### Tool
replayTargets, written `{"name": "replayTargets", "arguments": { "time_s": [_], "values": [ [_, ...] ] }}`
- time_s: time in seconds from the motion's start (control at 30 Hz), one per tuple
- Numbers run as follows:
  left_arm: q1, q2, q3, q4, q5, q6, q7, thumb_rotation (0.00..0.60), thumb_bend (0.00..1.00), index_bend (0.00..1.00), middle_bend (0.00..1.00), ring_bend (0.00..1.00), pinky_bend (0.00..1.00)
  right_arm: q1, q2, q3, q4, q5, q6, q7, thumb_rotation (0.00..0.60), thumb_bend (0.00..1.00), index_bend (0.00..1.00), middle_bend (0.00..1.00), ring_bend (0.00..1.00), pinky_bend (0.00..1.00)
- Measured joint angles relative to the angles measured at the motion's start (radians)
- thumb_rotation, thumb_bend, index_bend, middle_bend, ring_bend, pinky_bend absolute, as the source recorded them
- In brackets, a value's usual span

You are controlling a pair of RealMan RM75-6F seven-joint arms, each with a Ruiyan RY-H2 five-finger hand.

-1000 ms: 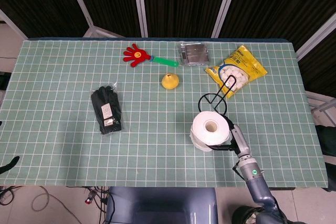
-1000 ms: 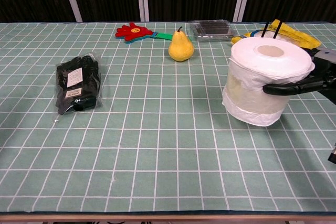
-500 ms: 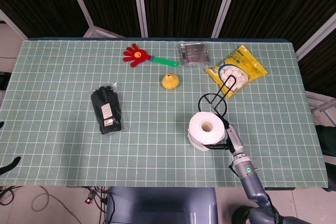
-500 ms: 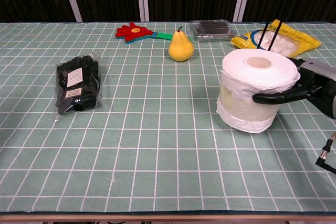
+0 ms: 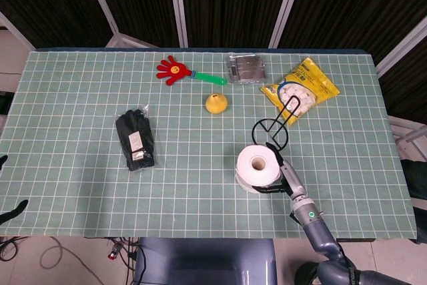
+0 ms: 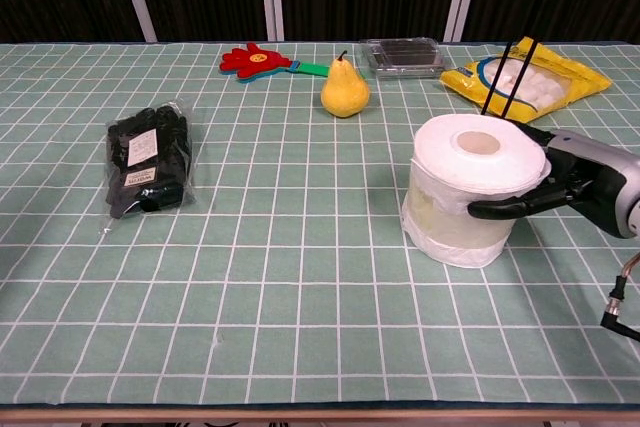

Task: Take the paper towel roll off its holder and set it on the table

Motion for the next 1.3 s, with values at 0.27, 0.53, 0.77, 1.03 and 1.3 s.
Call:
{"name": "replayTargets", "arguments": {
  "time_s": [0.27,0.53,0.77,1.03,1.3],
  "values": [
    [0.001,0.003,-0.003,0.001,-0.003,0.002,-0.007,0.6,0.12,0.13,0.0,0.0,0.0,-0.01,0.104,-0.009,-0.058,-0.053,0.014,0.049,0.6,0.0,0.0,0.0,0.0,0.0],
    [0.0,0.001,-0.001,-0.001,-0.002,0.0,-0.003,0.6,0.12,0.13,0.0,0.0,0.0,-0.093,0.334,-0.003,-0.17,-0.134,0.161,0.091,0.6,0.0,0.0,0.0,0.0,0.0],
    [0.001,-0.001,0.0,-0.004,-0.001,0.002,0.002,0.6,0.12,0.13,0.0,0.0,0.0,-0.195,0.56,-0.033,-0.221,-0.207,0.285,-0.006,0.6,0.0,0.0,0.0,0.0,0.0],
    [-0.002,0.0,0.003,-0.005,0.001,-0.006,-0.003,0.6,0.12,0.13,0.0,0.0,0.0,-0.3,0.553,-0.083,-0.201,-0.278,0.485,-0.452,0.6,0.0,0.0,0.0,0.0,0.0],
    [0.004,0.007,-0.002,-0.001,0.003,0.009,-0.025,0.6,0.12,0.13,0.0,0.0,0.0,-0.356,0.435,-0.128,-0.088,-0.33,0.615,-0.672,0.6,0.0,0.0,0.0,0.0,0.0]
  ]
}}
